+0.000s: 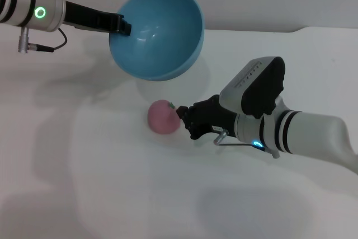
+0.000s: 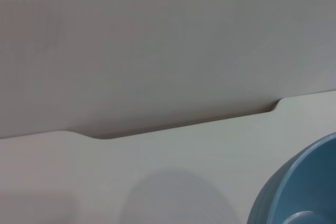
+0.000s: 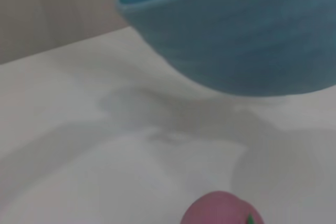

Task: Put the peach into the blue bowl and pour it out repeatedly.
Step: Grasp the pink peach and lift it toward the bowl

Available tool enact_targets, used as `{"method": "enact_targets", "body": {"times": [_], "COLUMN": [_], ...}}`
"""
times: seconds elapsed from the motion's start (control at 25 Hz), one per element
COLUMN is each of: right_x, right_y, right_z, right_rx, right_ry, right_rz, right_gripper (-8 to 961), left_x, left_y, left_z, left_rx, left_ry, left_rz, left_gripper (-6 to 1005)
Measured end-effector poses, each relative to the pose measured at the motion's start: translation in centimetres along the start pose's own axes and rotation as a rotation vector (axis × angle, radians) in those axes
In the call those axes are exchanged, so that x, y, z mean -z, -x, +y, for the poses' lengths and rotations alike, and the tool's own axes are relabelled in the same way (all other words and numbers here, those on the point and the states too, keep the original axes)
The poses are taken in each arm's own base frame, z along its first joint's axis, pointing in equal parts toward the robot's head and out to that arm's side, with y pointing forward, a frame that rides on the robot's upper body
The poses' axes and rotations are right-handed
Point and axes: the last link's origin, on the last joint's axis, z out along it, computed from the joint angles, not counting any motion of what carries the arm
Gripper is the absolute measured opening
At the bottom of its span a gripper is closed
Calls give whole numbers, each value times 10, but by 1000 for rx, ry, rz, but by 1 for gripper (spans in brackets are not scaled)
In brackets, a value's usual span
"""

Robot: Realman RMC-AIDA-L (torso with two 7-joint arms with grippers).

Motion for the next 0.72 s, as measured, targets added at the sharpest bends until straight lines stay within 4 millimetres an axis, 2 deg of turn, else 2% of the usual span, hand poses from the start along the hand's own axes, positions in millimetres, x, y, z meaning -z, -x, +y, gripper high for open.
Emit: {"method": "enact_targets", "body": {"times": [0.08,0.28,0.52,0.72], "right_x": [0,-2,-7,-9], "right_y": [0,5,19,26], "right_z": [0,2,6,5], "right_rx": [-4,27,55,77], "right_ry": [-3,12,34,35], "right_rz": [-5,-6,-23,-21], "right_gripper": [44,12,206,426], "left_x": [0,-1,-1,-1], "left_y": [1,0,-2,-3], "left_z": [0,0,1,1], "left_rx": [-1,-8,-12,-13], "left_ry": [1,2,3,-1], "left_rz": [-1,0,3,11], "left_gripper": [0,0,0,0]}}
